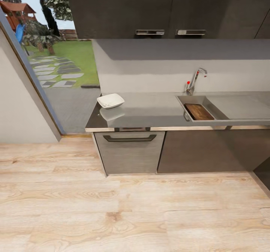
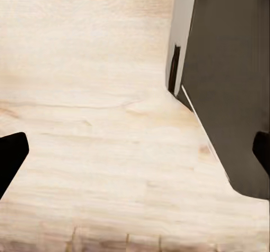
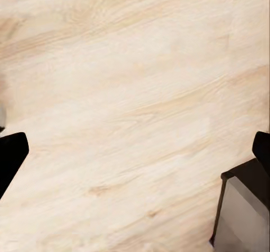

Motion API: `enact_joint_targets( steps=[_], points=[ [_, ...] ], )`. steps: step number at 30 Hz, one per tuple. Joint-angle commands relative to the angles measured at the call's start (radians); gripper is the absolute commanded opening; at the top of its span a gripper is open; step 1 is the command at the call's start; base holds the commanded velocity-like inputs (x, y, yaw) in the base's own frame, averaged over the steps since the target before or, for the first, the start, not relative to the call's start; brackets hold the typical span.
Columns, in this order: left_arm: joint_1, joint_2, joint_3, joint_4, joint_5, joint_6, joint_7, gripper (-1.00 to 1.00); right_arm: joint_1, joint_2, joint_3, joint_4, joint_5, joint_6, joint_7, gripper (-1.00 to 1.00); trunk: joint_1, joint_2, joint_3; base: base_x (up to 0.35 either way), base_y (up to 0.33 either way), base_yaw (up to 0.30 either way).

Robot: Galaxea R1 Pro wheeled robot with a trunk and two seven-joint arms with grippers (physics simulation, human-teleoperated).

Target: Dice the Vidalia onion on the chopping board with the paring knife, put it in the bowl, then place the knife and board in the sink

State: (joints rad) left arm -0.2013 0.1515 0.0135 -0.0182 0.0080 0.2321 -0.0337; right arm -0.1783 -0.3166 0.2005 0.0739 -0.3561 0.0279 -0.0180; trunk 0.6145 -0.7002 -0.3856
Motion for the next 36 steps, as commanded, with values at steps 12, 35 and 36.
enact_joint_targets(
  steps=[12, 35, 36],
  points=[
    [0.235, -0.005, 0.005, -0.004, 0.003, -0.027, 0.007, 1.00, 0.232, 0.036, 0.010, 0.002, -0.007, -0.010, -0.014, 1.00, 0.000, -0.001, -0.001, 0.000, 0.000, 0.000],
    [0.244, 0.001, 0.185, -0.008, 0.020, -0.150, 0.015, 1.00, 0.246, 0.072, 0.002, -0.071, -0.012, -0.054, -0.011, 1.00, 0.000, -0.001, 0.008, 0.000, 0.000, -0.036],
    [0.244, 0.003, 0.203, -0.009, 0.021, -0.151, 0.015, 1.00, 0.246, 0.073, 0.002, -0.072, -0.012, -0.053, -0.011, 1.00, 0.000, -0.001, 0.008, 0.000, 0.000, 0.000]
  ],
)
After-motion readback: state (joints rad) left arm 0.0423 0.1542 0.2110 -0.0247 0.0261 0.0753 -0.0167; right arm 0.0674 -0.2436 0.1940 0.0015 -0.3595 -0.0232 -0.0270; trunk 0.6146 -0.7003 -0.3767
